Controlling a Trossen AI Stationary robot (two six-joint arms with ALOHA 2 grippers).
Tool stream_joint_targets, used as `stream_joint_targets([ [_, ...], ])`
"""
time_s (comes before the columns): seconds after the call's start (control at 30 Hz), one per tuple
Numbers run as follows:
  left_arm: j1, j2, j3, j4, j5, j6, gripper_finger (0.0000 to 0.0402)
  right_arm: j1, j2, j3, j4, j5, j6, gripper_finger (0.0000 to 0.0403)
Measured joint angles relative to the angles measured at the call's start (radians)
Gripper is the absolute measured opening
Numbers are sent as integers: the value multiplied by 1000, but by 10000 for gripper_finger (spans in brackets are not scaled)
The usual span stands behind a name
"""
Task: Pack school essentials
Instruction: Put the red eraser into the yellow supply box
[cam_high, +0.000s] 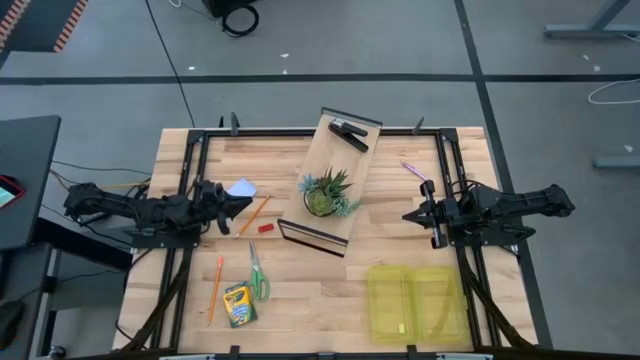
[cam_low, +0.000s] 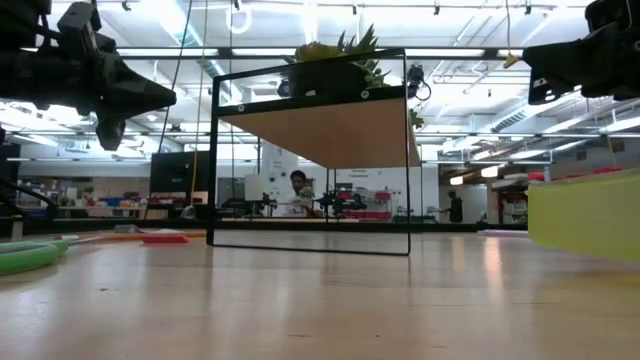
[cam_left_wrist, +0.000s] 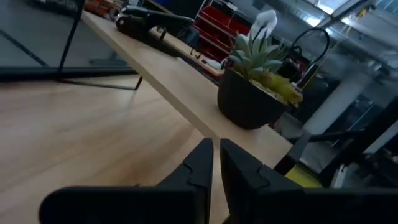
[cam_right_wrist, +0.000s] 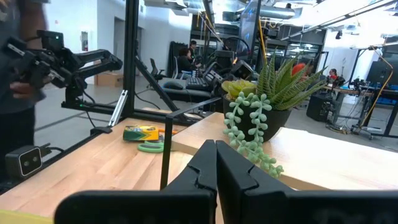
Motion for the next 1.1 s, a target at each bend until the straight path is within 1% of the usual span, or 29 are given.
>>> stream_joint_targets([
  [0.13, 0, 0, 0, 6, 1, -135, 34, 0, 0, 0, 0, 0, 0, 7],
  [0.23, 0, 0, 0, 15, 2, -205, 30, 0, 0, 0, 0, 0, 0, 7],
  [0.37, 0, 0, 0, 34, 74, -345, 28, 0, 0, 0, 0, 0, 0, 7],
  [0.43, 1, 0, 6, 36, 111, -327, 30, 0, 0, 0, 0, 0, 0, 7],
  [0.53, 1, 0, 55, -14, 195, -243, 36, 0, 0, 0, 0, 0, 0, 7],
  [0.63, 1, 0, 127, -152, 240, -178, 47, 0, 0, 0, 0, 0, 0, 7],
  [0.8, 0, 0, 226, -402, 290, -174, 71, 0, 0, 0, 0, 0, 0, 7],
  [0.97, -2, 1, 287, -532, 314, -177, 100, 0, 0, 0, 0, 0, 0, 7],
  [1.1, -2, 28, 315, -635, 315, -244, 115, 0, 0, 0, -1, 0, 0, 7],
])
